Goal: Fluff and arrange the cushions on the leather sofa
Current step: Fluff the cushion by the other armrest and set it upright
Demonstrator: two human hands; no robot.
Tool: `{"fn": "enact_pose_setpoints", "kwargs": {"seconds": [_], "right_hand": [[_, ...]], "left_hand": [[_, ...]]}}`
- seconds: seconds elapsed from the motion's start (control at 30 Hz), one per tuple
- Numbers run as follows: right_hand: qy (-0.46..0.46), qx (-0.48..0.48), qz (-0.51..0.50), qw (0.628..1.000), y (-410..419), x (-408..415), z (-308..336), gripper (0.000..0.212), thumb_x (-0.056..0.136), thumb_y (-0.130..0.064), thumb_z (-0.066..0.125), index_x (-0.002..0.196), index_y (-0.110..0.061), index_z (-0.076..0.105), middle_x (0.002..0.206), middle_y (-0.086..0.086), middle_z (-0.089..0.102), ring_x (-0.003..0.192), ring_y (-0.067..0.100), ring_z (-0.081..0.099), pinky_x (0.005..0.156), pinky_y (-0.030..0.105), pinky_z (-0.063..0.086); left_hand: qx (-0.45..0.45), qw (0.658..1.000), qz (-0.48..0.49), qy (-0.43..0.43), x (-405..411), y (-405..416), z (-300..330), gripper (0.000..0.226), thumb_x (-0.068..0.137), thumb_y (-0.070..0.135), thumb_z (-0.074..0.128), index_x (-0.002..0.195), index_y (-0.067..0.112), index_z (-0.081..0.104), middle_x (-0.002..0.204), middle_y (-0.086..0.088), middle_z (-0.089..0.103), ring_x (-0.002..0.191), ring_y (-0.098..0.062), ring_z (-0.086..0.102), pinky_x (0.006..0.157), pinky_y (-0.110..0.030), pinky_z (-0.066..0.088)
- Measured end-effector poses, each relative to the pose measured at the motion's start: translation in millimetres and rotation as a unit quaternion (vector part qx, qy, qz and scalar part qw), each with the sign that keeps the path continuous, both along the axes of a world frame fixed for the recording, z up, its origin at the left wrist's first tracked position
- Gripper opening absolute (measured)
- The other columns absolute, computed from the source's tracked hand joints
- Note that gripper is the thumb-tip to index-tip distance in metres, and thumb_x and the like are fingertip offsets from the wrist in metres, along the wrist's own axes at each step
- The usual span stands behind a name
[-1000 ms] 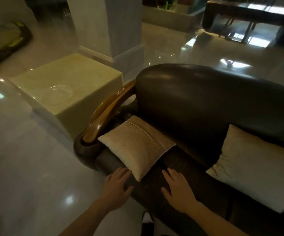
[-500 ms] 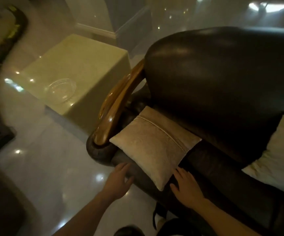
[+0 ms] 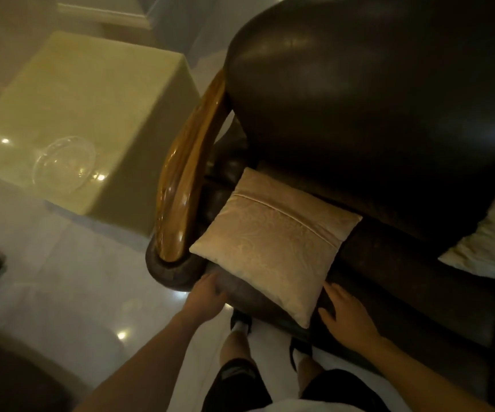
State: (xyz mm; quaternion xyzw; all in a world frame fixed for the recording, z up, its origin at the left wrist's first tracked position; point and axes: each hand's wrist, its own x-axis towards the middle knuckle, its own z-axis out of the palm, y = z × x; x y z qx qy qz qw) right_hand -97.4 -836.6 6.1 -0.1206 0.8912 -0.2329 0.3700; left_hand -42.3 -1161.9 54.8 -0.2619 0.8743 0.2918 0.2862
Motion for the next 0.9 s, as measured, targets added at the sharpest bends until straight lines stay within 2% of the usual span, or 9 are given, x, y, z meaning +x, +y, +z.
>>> {"fn": "enact_pose_setpoints", "kwargs": {"seconds": [0.13,0.27,0.37,0.47,0.53,0.63,0.77,0.83,0.9], "right_hand": [[-0.045,0.03,-0.056,0.997,-12,5,-4,0.067,0.094,-0.036,0.053,0.151,-0.019,0.022,0.156,0.008,0.028,0.139,0.024,0.034,0.112,0.037,0.031],[-0.083,0.055,-0.122,0.988,-15,11,-7,0.067,0.092,-0.032,0.058,0.149,-0.016,0.027,0.153,0.008,0.033,0.136,0.024,0.037,0.111,0.037,0.034],[-0.098,0.078,-0.155,0.98,-31,17,-17,0.071,0.09,-0.028,0.062,0.149,-0.014,0.026,0.153,0.011,0.033,0.137,0.028,0.037,0.111,0.038,0.032],[-0.118,0.078,-0.203,0.969,-45,21,-28,0.074,0.088,-0.025,0.065,0.149,-0.014,0.026,0.153,0.013,0.033,0.137,0.031,0.035,0.112,0.042,0.031],[-0.149,0.056,-0.254,0.954,-56,23,-40,0.076,0.088,-0.024,0.066,0.15,-0.017,0.023,0.153,0.014,0.033,0.137,0.034,0.036,0.11,0.047,0.034],[-0.175,0.047,-0.319,0.93,-70,27,-58,0.08,0.087,-0.022,0.068,0.151,-0.021,0.02,0.152,0.013,0.034,0.135,0.035,0.039,0.106,0.047,0.038],[-0.181,0.05,-0.387,0.903,-79,30,-86,0.099,0.076,-0.032,0.077,0.151,-0.029,0.012,0.157,0.011,0.024,0.14,0.035,0.029,0.108,0.05,0.034],[-0.198,0.049,-0.424,0.882,-88,28,-96,0.108,0.072,-0.036,0.08,0.152,-0.031,0.009,0.158,0.011,0.02,0.141,0.037,0.026,0.109,0.054,0.032],[-0.202,0.042,-0.462,0.863,-94,26,-102,0.106,0.073,-0.032,0.08,0.152,-0.026,0.01,0.157,0.013,0.022,0.14,0.038,0.027,0.11,0.053,0.031]], "left_hand": [[0.012,0.997,-0.055,-0.048,-24,-40,-20,0.041,0.1,0.017,0.051,0.141,0.01,0.048,0.137,-0.01,0.057,0.124,-0.025,0.056,0.096,-0.027,0.043],[0.044,0.998,-0.023,-0.05,-43,-85,-44,0.042,0.095,0.026,0.054,0.134,0.011,0.053,0.128,-0.012,0.063,0.117,-0.028,0.06,0.095,-0.036,0.049],[0.055,0.996,-0.048,-0.054,-59,-116,-65,0.047,0.095,0.026,0.055,0.139,0.01,0.047,0.132,-0.008,0.058,0.114,-0.023,0.057,0.09,-0.032,0.045],[0.046,0.992,-0.106,-0.043,-76,-134,-78,0.057,0.093,0.026,0.062,0.143,0.008,0.042,0.142,-0.011,0.05,0.13,-0.03,0.047,0.103,-0.037,0.04],[0.051,0.989,-0.134,-0.048,-87,-149,-93,0.064,0.091,0.031,0.065,0.146,0.011,0.038,0.148,-0.011,0.045,0.135,-0.031,0.043,0.111,-0.042,0.038],[0.054,0.983,-0.157,-0.081,-105,-164,-124,0.069,0.09,0.038,0.065,0.146,0.015,0.032,0.15,-0.008,0.041,0.138,-0.03,0.04,0.113,-0.045,0.036],[0.079,0.973,-0.123,-0.179,-116,-164,-155,0.071,0.091,0.046,0.061,0.147,0.023,0.025,0.15,-0.003,0.038,0.14,-0.027,0.038,0.112,-0.038,0.033],[0.084,0.975,-0.127,-0.165,-114,-162,-163,0.08,0.087,0.044,0.068,0.15,0.02,0.024,0.148,-0.004,0.041,0.137,-0.028,0.041,0.108,-0.036,0.034],[0.077,0.981,-0.116,-0.132,-110,-163,-167,0.092,0.079,0.046,0.077,0.15,0.018,0.025,0.146,-0.006,0.045,0.133,-0.031,0.045,0.103,-0.036,0.038]]}}
